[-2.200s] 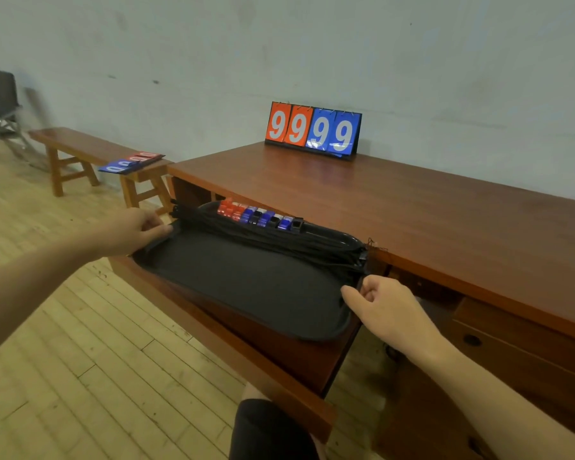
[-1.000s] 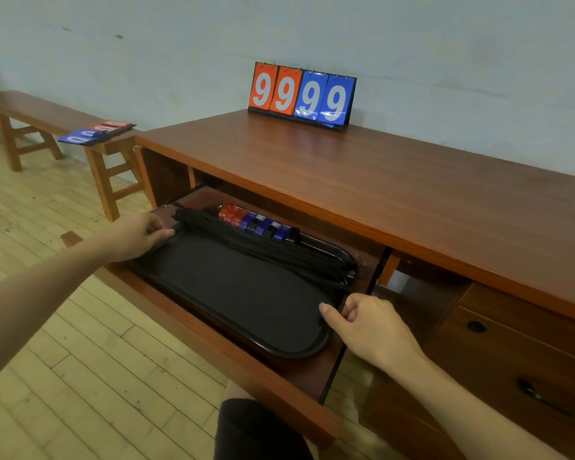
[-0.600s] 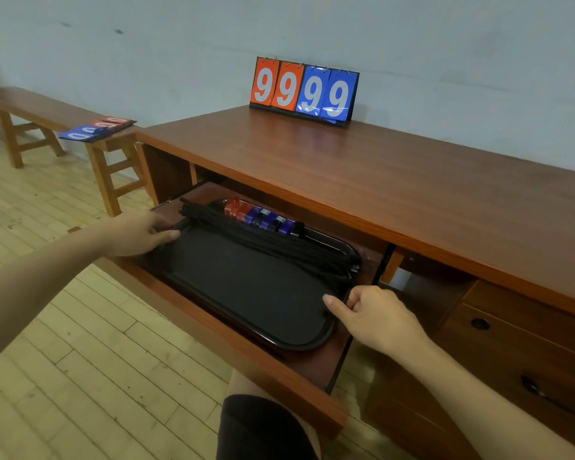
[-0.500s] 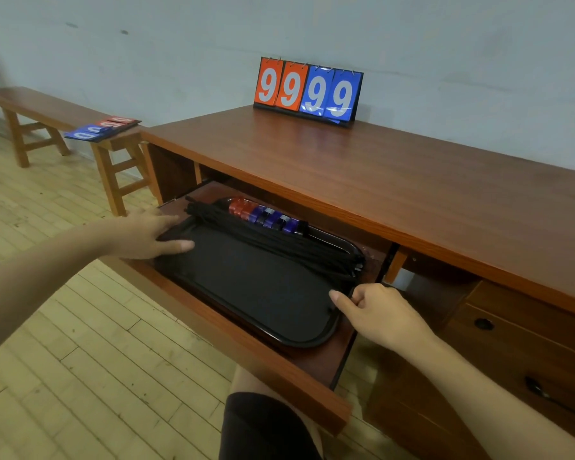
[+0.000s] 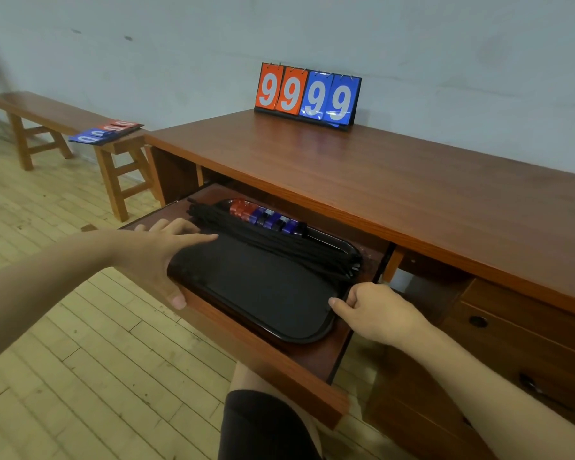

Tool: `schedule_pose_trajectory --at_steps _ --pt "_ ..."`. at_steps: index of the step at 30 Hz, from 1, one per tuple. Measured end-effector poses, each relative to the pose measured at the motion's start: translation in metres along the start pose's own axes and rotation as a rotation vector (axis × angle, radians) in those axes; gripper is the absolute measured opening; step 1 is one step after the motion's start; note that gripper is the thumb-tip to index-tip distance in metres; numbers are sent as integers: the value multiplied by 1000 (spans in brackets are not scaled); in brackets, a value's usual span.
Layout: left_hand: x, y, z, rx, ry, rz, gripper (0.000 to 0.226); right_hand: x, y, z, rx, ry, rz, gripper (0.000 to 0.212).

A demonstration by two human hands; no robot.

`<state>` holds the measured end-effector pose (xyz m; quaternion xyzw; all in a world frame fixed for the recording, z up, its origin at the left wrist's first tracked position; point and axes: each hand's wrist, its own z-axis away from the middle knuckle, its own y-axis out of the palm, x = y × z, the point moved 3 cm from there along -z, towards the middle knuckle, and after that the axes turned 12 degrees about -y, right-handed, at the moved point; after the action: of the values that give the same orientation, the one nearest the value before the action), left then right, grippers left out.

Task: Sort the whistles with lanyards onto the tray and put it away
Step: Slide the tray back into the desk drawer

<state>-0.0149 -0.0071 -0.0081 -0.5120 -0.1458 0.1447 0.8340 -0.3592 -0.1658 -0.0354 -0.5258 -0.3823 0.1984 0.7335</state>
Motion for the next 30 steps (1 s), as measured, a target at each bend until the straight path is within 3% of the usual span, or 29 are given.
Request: schedule_pose_trajectory --at_steps 12,22,26,30 --pt "-10 -8 -1 -130 78 62 119 -2 -1 -5 -2 4 -21 45" --pt "-15 -7 -14 -242 118 121 67 -3 -13 -11 -5 28 125 57" --pt "-22 -7 -19 -300 108 134 67 9 -26 -9 -132 -31 342 52" --pt "-33 -11 -27 -430 96 121 53 22 -32 -9 -241 -91 395 46"
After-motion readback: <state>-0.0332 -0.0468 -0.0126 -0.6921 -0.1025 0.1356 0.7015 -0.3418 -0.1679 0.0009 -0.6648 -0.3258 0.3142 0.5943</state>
